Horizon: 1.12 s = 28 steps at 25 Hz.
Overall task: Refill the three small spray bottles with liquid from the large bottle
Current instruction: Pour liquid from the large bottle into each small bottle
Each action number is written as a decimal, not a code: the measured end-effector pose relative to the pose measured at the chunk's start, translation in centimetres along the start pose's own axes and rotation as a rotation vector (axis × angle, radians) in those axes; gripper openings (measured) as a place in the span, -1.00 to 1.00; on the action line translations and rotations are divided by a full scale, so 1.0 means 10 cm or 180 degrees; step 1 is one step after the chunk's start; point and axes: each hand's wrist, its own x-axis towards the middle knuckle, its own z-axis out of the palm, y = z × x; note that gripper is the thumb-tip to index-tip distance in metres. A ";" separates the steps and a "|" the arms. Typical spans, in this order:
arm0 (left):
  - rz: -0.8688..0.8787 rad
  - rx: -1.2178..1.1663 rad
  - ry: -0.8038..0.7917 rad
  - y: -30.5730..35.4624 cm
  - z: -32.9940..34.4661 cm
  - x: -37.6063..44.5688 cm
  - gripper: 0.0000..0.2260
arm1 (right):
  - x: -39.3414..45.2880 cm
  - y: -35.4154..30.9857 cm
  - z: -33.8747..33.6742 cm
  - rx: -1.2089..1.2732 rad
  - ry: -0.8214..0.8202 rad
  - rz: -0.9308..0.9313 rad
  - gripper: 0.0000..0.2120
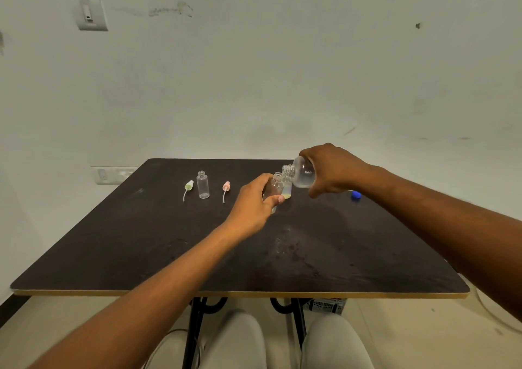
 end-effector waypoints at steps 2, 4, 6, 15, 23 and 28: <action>-0.0005 0.0044 0.0000 0.00 0.01 -0.01 -0.70 | 0.02 -0.01 -0.01 -0.0094 -0.0026 -0.0015 -0.42; -0.0022 0.0062 0.0000 0.00 0.01 -0.02 -0.70 | 0.03 -0.01 -0.03 -0.0144 -0.0039 -0.0030 -0.43; -0.0034 0.0079 -0.0002 0.00 0.00 -0.02 -0.70 | 0.05 -0.02 -0.03 -0.0201 -0.0064 -0.0050 -0.43; -0.0007 0.0141 0.0045 -0.05 0.01 -0.04 -0.75 | 0.09 -0.08 -0.10 -0.0611 -0.0124 -0.0117 -0.48; -0.0016 0.0008 0.0017 -0.09 0.03 -0.03 -0.74 | 0.10 -0.12 -0.13 -0.0745 -0.0163 -0.0142 -0.48; -0.0023 -0.0079 0.0042 -0.11 0.04 -0.03 -0.74 | 0.10 -0.14 -0.14 -0.0791 -0.0185 -0.0142 -0.49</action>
